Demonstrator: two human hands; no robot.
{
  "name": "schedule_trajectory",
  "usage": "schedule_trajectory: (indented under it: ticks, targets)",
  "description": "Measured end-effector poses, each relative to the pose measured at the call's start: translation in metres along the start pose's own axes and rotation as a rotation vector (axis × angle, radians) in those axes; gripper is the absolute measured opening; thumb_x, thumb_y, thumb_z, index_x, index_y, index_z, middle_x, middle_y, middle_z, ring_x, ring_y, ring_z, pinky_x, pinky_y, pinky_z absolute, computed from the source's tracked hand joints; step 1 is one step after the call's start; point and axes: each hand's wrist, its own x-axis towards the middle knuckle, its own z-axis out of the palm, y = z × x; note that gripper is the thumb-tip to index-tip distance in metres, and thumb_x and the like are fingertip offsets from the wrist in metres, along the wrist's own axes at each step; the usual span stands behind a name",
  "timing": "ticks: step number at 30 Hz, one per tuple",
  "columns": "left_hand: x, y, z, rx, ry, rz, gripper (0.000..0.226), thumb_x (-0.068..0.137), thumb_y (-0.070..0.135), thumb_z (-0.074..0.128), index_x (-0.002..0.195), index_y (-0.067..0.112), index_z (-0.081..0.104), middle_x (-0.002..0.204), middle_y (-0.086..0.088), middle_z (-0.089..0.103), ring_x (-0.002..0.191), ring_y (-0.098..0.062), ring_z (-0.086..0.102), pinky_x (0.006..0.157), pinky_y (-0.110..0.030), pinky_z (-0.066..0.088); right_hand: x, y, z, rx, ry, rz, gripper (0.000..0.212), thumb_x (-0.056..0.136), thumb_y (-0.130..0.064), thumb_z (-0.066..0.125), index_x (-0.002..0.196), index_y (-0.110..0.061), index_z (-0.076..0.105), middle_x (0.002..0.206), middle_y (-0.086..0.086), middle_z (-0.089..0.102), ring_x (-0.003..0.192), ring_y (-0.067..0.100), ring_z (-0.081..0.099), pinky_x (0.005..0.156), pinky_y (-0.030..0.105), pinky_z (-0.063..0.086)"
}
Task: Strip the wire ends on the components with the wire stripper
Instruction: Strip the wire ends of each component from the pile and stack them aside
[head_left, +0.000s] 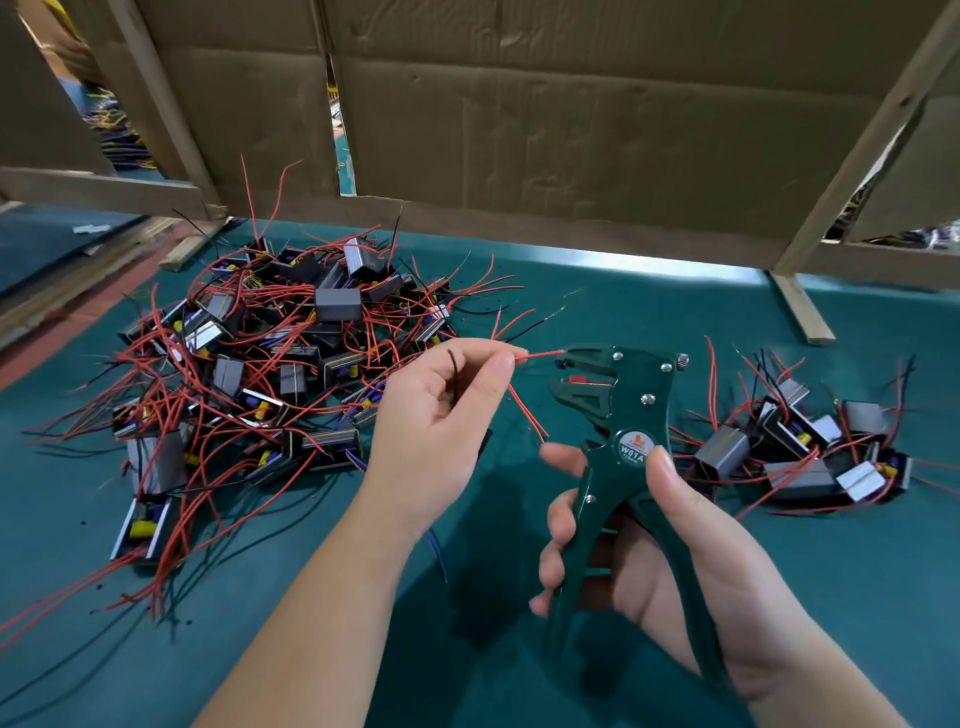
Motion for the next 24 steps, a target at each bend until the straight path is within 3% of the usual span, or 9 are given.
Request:
schedule_trajectory:
  ticks: [3,7,13,21,24]
  targets:
    - [-0.0019,0.0005,0.0028,0.001,-0.003,0.001,0.008,0.086,0.025,0.064,0.083,0.022,0.071,0.062,0.013,0.058,0.056,-0.003,0.045,0.055,-0.015,0.037,-0.0006,0.0001,0.0017,0.01,0.02,0.002,0.074,0.063,-0.054,0.081,0.115,-0.004,0.064,0.084,0.02,0.06,0.07,0.036,0.062,0.067,0.054,0.052]
    - [-0.0024,0.0011,0.004,0.035,0.01,0.004,0.005,0.079,0.03,0.071,0.082,0.028,0.074,0.061,-0.009,0.043,0.059,-0.02,0.034,0.056,-0.033,0.03,-0.0035,-0.0014,0.0001,-0.019,-0.018,-0.002,0.073,0.069,-0.052,0.078,0.118,-0.001,0.062,0.084,0.02,0.06,0.071,0.036,0.062,0.068,0.054,0.051]
    - [-0.0032,0.0027,0.0076,-0.042,0.01,-0.03,0.005,0.078,0.027,0.07,0.078,0.029,0.075,0.051,0.011,0.04,0.051,-0.008,0.032,0.048,-0.015,0.03,-0.0046,-0.0016,0.0001,-0.068,-0.041,-0.008,0.066,0.071,-0.049,0.079,0.113,0.0,0.064,0.081,0.02,0.059,0.069,0.036,0.061,0.066,0.053,0.051]
    - [-0.0017,0.0065,0.0033,0.017,-0.038,-0.026,0.002,0.075,0.025,0.069,0.074,0.025,0.07,0.053,0.014,0.059,0.05,0.002,0.043,0.051,-0.01,0.036,-0.0057,-0.0015,-0.004,-0.16,-0.007,-0.017,0.062,0.075,-0.049,0.076,0.111,0.0,0.064,0.081,0.022,0.059,0.068,0.036,0.061,0.067,0.052,0.051]
    - [-0.0014,0.0062,-0.0018,0.047,-0.058,-0.053,0.012,0.079,0.019,0.071,0.068,0.023,0.072,0.05,0.011,0.055,0.047,-0.003,0.039,0.046,-0.012,0.032,-0.0063,-0.0016,-0.0049,-0.208,0.02,-0.018,0.061,0.073,-0.051,0.076,0.107,-0.002,0.066,0.08,0.021,0.06,0.067,0.037,0.06,0.066,0.052,0.051]
